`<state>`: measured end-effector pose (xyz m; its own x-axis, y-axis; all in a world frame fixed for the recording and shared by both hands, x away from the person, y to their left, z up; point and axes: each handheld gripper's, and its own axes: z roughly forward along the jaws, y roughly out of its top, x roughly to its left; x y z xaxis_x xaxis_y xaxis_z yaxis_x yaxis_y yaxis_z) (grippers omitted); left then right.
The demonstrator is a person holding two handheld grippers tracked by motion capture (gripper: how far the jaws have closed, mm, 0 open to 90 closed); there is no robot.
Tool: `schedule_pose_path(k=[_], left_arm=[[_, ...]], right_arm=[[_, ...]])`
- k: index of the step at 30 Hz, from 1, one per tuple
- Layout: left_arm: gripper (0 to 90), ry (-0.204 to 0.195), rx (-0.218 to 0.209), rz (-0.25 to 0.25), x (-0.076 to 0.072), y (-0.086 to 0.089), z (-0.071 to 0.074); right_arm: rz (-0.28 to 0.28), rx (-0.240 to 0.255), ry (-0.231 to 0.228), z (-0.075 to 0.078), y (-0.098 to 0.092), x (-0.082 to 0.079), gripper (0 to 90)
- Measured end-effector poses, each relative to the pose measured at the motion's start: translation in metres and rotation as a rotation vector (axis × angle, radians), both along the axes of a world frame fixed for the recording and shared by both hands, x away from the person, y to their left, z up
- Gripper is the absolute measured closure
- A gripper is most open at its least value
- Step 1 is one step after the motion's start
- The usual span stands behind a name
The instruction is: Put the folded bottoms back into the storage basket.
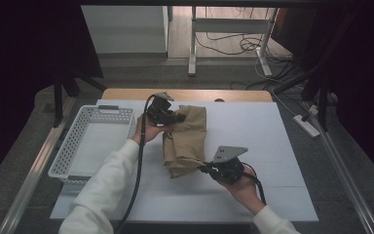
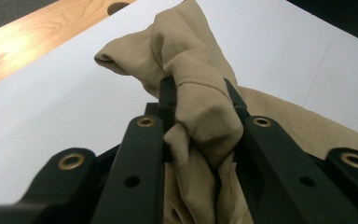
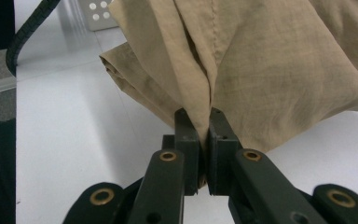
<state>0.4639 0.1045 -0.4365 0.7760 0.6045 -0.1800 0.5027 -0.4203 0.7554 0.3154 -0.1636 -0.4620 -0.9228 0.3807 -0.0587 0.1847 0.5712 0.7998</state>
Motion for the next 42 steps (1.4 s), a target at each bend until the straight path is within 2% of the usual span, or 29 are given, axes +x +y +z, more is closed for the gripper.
schedule_pose_path(k=[17,42], left_arm=[[75.9,-0.028,-0.013,-0.006,-0.010,0.008,0.014],[75.9,-0.071,-0.024,0.017,-0.021,0.026,0.035]], right_arm=[[0.012,0.025,-0.017,0.008,0.007,-0.003,84.9],[0.031,0.049,-0.047,0.021,0.020,-0.002,84.9]])
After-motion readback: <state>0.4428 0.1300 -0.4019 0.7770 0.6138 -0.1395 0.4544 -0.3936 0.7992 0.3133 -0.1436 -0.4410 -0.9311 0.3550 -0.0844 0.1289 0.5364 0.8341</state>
